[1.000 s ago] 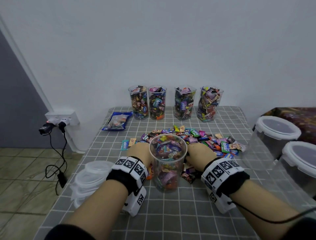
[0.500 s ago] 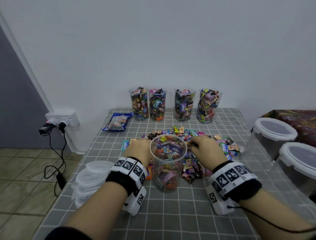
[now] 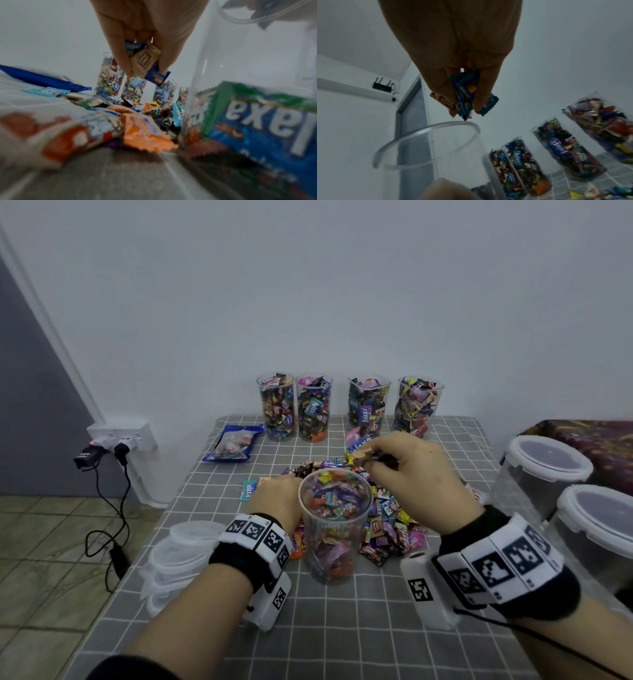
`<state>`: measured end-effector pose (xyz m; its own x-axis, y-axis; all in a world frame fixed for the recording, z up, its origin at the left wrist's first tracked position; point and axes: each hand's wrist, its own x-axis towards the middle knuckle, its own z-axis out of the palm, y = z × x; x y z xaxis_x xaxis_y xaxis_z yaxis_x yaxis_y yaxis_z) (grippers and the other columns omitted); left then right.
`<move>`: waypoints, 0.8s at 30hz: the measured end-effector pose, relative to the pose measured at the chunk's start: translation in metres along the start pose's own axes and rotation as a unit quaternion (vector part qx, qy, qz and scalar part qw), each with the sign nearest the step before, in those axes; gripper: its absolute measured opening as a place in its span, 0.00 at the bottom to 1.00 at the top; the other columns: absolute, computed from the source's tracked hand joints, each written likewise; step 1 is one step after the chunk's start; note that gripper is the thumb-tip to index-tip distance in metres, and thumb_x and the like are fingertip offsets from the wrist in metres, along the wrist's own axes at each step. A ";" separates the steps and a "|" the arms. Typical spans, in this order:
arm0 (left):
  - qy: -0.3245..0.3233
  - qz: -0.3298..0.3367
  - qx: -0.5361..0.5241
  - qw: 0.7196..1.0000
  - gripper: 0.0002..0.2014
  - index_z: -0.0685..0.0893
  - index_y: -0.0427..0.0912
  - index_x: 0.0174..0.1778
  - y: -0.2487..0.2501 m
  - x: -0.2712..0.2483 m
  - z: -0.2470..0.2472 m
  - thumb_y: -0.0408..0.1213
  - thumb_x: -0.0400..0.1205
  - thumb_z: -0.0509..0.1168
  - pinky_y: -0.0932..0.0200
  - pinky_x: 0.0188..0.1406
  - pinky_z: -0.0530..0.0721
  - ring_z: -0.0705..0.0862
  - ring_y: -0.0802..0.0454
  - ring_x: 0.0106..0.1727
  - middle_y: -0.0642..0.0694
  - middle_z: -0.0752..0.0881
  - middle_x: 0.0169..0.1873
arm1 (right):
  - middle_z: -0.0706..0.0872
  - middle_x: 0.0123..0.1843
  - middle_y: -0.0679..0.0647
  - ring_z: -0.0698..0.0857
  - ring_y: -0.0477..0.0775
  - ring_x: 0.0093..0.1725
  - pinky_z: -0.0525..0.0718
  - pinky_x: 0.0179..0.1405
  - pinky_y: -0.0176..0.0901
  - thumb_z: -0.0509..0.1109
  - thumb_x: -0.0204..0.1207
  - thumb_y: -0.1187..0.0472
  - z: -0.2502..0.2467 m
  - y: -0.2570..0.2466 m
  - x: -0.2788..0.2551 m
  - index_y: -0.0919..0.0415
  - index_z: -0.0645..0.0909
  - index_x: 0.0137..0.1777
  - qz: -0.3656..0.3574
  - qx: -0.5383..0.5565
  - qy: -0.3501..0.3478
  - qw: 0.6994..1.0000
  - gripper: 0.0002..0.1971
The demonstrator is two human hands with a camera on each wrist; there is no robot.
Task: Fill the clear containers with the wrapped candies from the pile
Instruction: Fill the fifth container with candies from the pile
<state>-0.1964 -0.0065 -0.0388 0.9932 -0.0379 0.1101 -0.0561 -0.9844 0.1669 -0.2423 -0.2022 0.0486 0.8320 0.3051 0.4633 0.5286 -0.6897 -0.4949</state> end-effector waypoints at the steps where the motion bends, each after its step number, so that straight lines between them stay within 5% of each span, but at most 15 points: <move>1: -0.003 -0.001 0.000 1.000 0.15 0.84 0.47 0.60 0.000 0.000 0.000 0.46 0.85 0.55 0.50 0.58 0.80 0.82 0.46 0.59 0.46 0.85 0.57 | 0.85 0.46 0.51 0.80 0.47 0.44 0.76 0.43 0.32 0.68 0.77 0.65 0.001 -0.004 -0.001 0.60 0.87 0.51 -0.007 -0.001 -0.009 1.000 0.07; 8: 0.009 0.006 -0.001 1.000 0.14 0.85 0.48 0.56 -0.002 0.001 0.003 0.46 0.85 0.56 0.50 0.52 0.80 0.83 0.45 0.56 0.46 0.85 0.53 | 0.83 0.41 0.52 0.79 0.50 0.41 0.75 0.42 0.45 0.68 0.71 0.65 0.010 -0.016 -0.005 0.59 0.85 0.43 -0.047 -0.021 -0.076 0.996 0.05; 19: 0.008 0.011 -0.015 1.000 0.14 0.85 0.50 0.56 -0.003 -0.001 0.002 0.48 0.84 0.57 0.52 0.53 0.81 0.83 0.47 0.56 0.47 0.85 0.53 | 0.84 0.53 0.52 0.81 0.52 0.50 0.78 0.52 0.50 0.65 0.72 0.62 0.021 -0.016 -0.004 0.60 0.85 0.49 -0.050 -0.019 -0.104 0.993 0.10; 22: 0.005 0.008 -0.016 1.000 0.15 0.85 0.49 0.56 -0.002 -0.001 0.000 0.47 0.85 0.55 0.52 0.52 0.81 0.83 0.46 0.55 0.47 0.85 0.53 | 0.84 0.53 0.51 0.80 0.50 0.50 0.77 0.51 0.42 0.59 0.70 0.53 0.026 -0.014 -0.008 0.61 0.84 0.50 -0.054 0.031 -0.057 0.996 0.17; 24: 0.005 0.006 -0.021 1.000 0.15 0.85 0.49 0.57 -0.002 -0.001 0.000 0.47 0.85 0.55 0.52 0.54 0.81 0.83 0.46 0.56 0.47 0.85 0.55 | 0.80 0.59 0.47 0.76 0.42 0.58 0.71 0.59 0.33 0.62 0.71 0.50 0.030 -0.010 -0.012 0.59 0.81 0.60 -0.035 0.068 -0.020 0.997 0.20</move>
<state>-0.1974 -0.0046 -0.0387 0.9912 -0.0486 0.1230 -0.0734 -0.9758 0.2058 -0.2525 -0.1791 0.0255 0.7967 0.3767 0.4726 0.6014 -0.5714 -0.5584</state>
